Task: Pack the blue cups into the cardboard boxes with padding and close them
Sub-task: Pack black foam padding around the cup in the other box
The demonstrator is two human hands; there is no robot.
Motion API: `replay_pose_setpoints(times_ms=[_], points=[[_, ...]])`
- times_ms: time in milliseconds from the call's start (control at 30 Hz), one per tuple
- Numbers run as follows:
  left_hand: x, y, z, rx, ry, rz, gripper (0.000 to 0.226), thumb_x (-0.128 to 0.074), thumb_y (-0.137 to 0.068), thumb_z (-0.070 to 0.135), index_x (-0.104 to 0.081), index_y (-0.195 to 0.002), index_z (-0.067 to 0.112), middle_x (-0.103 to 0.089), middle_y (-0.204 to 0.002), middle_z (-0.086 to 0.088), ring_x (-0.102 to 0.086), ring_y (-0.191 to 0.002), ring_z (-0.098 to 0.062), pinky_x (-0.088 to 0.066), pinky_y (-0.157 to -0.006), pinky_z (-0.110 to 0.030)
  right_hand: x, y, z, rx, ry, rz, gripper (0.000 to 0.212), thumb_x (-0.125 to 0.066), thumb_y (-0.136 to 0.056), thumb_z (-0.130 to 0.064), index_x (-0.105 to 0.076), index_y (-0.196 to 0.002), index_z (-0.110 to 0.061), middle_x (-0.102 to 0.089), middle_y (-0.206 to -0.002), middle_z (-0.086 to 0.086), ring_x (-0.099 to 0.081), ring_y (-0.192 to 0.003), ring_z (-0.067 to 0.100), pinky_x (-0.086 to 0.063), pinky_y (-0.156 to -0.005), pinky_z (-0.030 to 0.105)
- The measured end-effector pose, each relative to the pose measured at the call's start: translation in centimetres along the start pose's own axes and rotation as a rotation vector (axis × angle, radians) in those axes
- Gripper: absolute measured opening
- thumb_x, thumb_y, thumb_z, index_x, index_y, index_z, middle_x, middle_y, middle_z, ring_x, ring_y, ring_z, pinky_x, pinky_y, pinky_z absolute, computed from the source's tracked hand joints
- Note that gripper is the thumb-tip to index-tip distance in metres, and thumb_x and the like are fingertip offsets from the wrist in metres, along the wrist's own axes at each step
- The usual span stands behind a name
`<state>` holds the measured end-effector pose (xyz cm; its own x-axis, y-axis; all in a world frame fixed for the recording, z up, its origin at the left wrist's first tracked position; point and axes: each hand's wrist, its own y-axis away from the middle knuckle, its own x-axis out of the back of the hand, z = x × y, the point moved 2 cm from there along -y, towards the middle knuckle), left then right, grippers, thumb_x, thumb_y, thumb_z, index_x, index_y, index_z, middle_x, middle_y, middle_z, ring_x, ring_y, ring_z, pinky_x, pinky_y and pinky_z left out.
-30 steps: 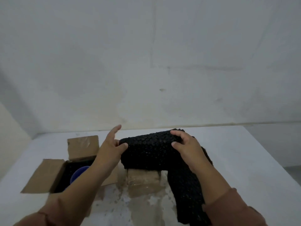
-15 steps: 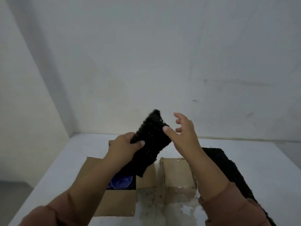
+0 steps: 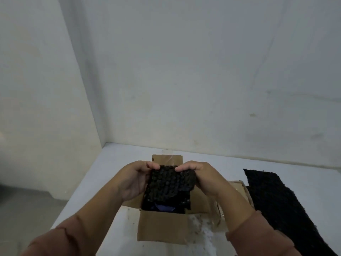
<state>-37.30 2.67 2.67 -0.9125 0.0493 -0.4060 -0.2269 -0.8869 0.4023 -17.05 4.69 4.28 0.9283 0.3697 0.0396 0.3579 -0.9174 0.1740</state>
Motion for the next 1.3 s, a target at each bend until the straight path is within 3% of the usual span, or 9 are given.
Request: replay_pose_setpoints(times_ms=[100, 267, 367, 533, 700, 867, 1067, 1167, 1300], points=[[0.9, -0.4, 0.0, 0.047, -0.147, -0.075, 0.028, -0.062, -0.078, 0.02, -0.061, -0.105, 0.012, -0.067, -0.105, -0.015, -0.062, -0.096, -0.026, -0.049, -0.08, -0.036, -0.2, -0.7, 0.2, -0.015, 0.08, -0.04, 0.039, -0.042, -0.077, 0.006, -0.076, -0.084, -0.014, -0.066, -0.099, -0.002, -0.061, -0.099, 0.015, -0.05, -0.078, 0.02], [0.7, -2.1, -0.2, -0.001, -0.25, 0.013, 0.048, -0.052, -0.082, -0.016, -0.05, -0.122, 0.01, -0.063, -0.112, -0.021, -0.062, -0.104, -0.034, -0.053, -0.084, -0.041, 0.1, -1.8, 1.2, -0.059, 0.083, -0.048, 0.035, -0.061, -0.084, -0.043, -0.062, -0.118, -0.034, -0.057, -0.125, -0.008, -0.052, -0.118, 0.016, -0.047, -0.098, 0.037], [0.5, -3.5, -0.3, -0.06, -0.193, 0.013, 0.037, -0.053, -0.083, -0.015, -0.057, -0.115, 0.004, -0.066, -0.114, -0.02, -0.063, -0.107, -0.035, -0.053, -0.088, -0.045, 0.1, -1.9, 1.2, -0.076, 0.044, -0.022, 0.044, -0.066, -0.086, -0.016, -0.052, -0.122, -0.037, -0.054, -0.124, -0.006, -0.056, -0.11, 0.02, -0.054, -0.08, 0.034], [-0.2, -4.5, -0.2, -0.06, -0.338, 0.072, 0.024, -0.05, -0.09, -0.003, -0.066, -0.089, 0.014, -0.068, -0.087, -0.009, -0.062, -0.072, -0.018, -0.047, -0.048, -0.022, 0.5, -2.4, 1.2, -0.076, 0.118, 0.179, 0.057, -0.033, -0.082, 0.022, -0.072, -0.072, -0.018, -0.065, -0.103, 0.017, -0.065, -0.082, 0.028, -0.058, -0.057, 0.024], [-0.3, -5.1, -0.2, -0.028, -0.287, -0.09, 0.026, -0.045, -0.094, 0.011, -0.07, -0.092, 0.003, -0.066, -0.106, -0.013, -0.062, -0.102, -0.027, -0.055, -0.078, -0.033, 1.3, -1.8, 1.7, -0.116, 0.543, 0.169, 0.044, -0.039, -0.083, 0.009, -0.074, -0.092, -0.018, -0.063, -0.102, -0.002, -0.06, -0.093, 0.017, -0.049, -0.065, 0.009], [-0.4, -6.4, -1.3, -0.174, -1.09, 0.017, 0.014, -0.067, -0.081, 0.013, -0.057, -0.083, 0.023, -0.057, -0.078, 0.007, -0.055, -0.071, -0.01, -0.042, -0.061, -0.018, 0.9, -1.5, 1.9, -0.083, 0.757, 0.056, 0.021, -0.056, -0.086, -0.026, -0.073, -0.098, -0.02, -0.065, -0.098, 0.006, -0.06, -0.094, 0.021, -0.05, -0.082, 0.034], [-0.1, -7.1, -3.9, -0.826, -1.632, 0.153, 0.014, -0.066, -0.072, 0.002, -0.055, -0.074, 0.011, -0.053, -0.073, -0.003, -0.05, -0.058, -0.021, -0.04, -0.04, -0.031, -2.4, -2.0, 4.9, 0.183, 1.235, 0.201, 0.017, -0.052, -0.089, -0.012, -0.061, -0.104, -0.013, -0.044, -0.099, 0.002, -0.05, -0.078, 0.021, -0.033, -0.06, 0.016], [0.5, -7.3, -4.8, -0.761, -1.673, 0.074, 0.016, -0.07, -0.07, 0.002, -0.062, -0.08, 0.011, -0.058, -0.078, -0.004, -0.055, -0.054, -0.022, -0.048, -0.039, -0.034, -3.4, -1.4, 5.6, 0.162, 1.398, 0.185, 0.002, -0.058, -0.082, -0.014, -0.057, -0.084, -0.014, -0.054, -0.094, 0.007, -0.055, -0.072, 0.026, -0.035, -0.053, 0.031], [1.0, -7.0, -5.7, -0.662, -1.773, -0.011, 0.02, -0.063, -0.083, 0.013, -0.067, -0.103, 0.013, -0.057, -0.106, -0.003, -0.061, -0.074, -0.02, -0.054, -0.061, -0.033, -4.9, -0.8, 6.2, 0.162, 1.598, 0.104, 0.027, -0.083, -0.046, -0.025, -0.069, -0.068, -0.019, -0.062, -0.071, 0.001, -0.053, -0.052, 0.013, -0.034, -0.043, 0.023]])
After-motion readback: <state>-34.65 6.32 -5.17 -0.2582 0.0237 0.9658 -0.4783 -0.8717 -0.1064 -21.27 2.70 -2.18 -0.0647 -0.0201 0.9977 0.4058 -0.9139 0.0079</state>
